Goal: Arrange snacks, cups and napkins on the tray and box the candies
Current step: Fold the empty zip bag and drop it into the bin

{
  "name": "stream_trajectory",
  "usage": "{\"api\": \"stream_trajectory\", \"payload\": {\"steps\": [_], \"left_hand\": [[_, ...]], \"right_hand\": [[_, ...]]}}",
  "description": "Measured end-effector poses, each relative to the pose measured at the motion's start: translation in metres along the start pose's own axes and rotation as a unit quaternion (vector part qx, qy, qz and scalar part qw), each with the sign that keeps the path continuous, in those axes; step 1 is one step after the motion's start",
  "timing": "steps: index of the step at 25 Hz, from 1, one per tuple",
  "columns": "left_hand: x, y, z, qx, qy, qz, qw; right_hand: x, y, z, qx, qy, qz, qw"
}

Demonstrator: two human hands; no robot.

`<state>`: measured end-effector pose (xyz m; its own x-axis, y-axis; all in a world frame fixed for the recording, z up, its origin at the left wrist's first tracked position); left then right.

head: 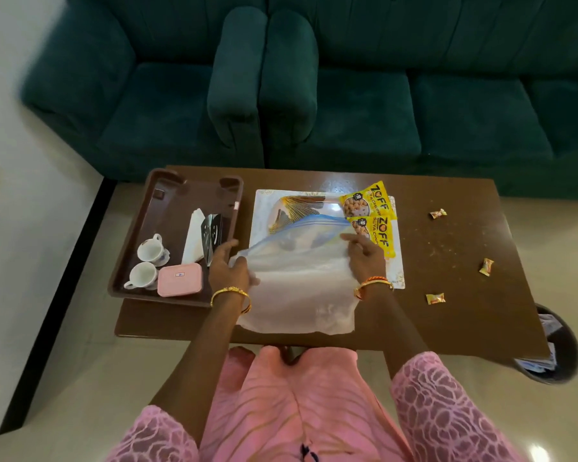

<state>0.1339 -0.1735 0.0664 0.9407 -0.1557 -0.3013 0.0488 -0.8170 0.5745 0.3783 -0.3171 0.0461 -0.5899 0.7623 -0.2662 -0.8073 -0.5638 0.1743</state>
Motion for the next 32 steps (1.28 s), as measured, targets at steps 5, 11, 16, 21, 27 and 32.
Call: {"api": "stream_trajectory", "payload": {"steps": [5, 11, 16, 21, 27, 32], "left_hand": [[-0.011, -0.001, 0.019, -0.002, -0.115, 0.070, 0.991], [-0.003, 0.014, 0.056, 0.068, -0.402, 0.215, 0.887], [-0.006, 0.000, 0.050, 0.163, -0.478, 0.148, 0.851], [-0.014, 0.001, 0.055, -0.033, -0.242, 0.285, 0.927], [0.004, 0.029, 0.032, -0.165, -0.240, 0.497, 0.817], [0.024, 0.035, 0.006, -0.164, -0.317, 0.528, 0.770]], "right_hand": [[0.037, 0.057, -0.032, 0.025, 0.304, 0.347, 0.887], [0.032, 0.054, -0.048, -0.048, 0.398, 0.326, 0.856], [0.002, 0.044, -0.047, -0.066, 0.382, 0.252, 0.887], [-0.019, 0.042, -0.043, 0.053, 0.007, 0.113, 0.992], [-0.002, 0.032, 0.012, -0.144, 0.156, 0.133, 0.968], [0.015, 0.024, 0.041, -0.191, 0.169, 0.177, 0.951]]}}
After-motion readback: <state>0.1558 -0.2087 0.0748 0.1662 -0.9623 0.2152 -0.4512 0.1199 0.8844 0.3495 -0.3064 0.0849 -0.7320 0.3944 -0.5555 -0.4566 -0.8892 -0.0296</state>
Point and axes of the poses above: each hand's wrist, its own y-axis away from the middle knuckle, its own x-axis out of the palm, z = x × y, the point moved 7 cm from there along -y, towards the middle knuckle, and after that the axes turned 10 degrees about -x, right-handed, at the moved point
